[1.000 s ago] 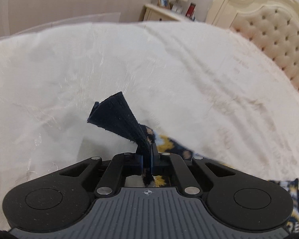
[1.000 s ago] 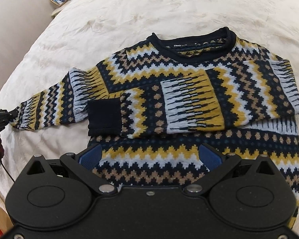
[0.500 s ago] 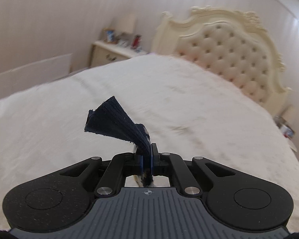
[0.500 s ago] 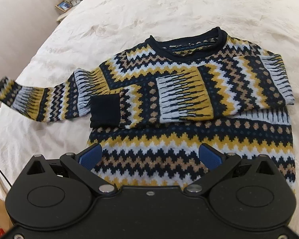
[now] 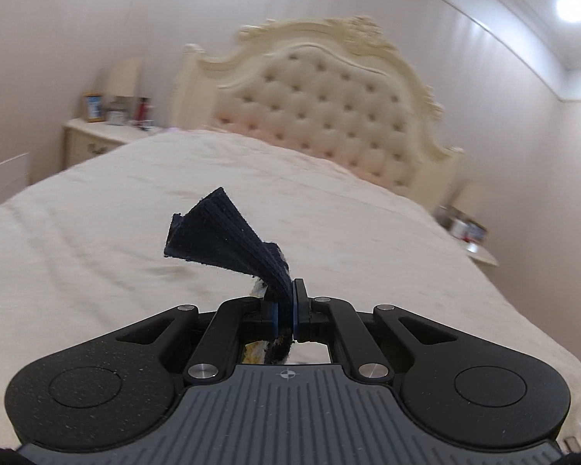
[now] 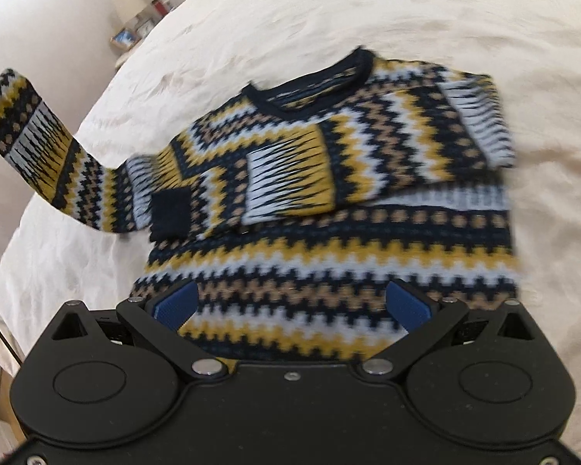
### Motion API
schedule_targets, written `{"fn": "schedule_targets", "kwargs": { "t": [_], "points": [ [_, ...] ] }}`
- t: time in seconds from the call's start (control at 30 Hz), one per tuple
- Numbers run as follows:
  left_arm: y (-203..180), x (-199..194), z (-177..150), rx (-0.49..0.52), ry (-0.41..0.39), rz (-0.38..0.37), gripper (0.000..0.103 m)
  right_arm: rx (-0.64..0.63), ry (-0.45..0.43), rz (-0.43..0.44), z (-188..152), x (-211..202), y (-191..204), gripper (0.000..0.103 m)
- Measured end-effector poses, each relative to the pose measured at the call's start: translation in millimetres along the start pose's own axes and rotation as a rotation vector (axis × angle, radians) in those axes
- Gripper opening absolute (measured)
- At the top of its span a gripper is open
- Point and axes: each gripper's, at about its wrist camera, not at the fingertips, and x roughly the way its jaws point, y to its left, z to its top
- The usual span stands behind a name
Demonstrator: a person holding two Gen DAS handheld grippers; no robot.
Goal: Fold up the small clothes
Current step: 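Lift the cuff with the left gripper, carry it across the body, release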
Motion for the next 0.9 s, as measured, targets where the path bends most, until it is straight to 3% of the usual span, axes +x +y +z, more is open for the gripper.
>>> {"fn": "schedule_targets", "kwargs": {
  "t": [0.3,0.5,0.7,0.77,0.83,0.87,0.9],
  "points": [
    [-83,71,-53,0.053,0.111,-0.126,0.005,0.045,-0.015,0.013,11,-15,-62,0.103],
    [-116,124,-103,0.102,0.242,-0.154,0.006,0.053,0.0,0.015,13,-18,-89,0.103],
    [-135,152,-137,0.196,0.344,-0.159,0.008,0.066,0.011,0.008,15,-18,-106,0.103],
    [-138,159,-140,0.211,0.377,-0.168,0.021,0.069,0.014,0.007,16,-18,-109,0.103],
    [-141,157,-143,0.217,0.381,-0.195,0.052,0.068,0.015,0.006,17,-16,-110,0.103],
    [-144,157,-143,0.22,0.379,-0.209,0.057,0.068,0.016,0.007,18,-15,-110,0.103],
    [-145,154,-142,0.225,0.379,-0.22,0.069,0.068,0.017,0.007,19,-14,-110,0.103]
  ]
}}
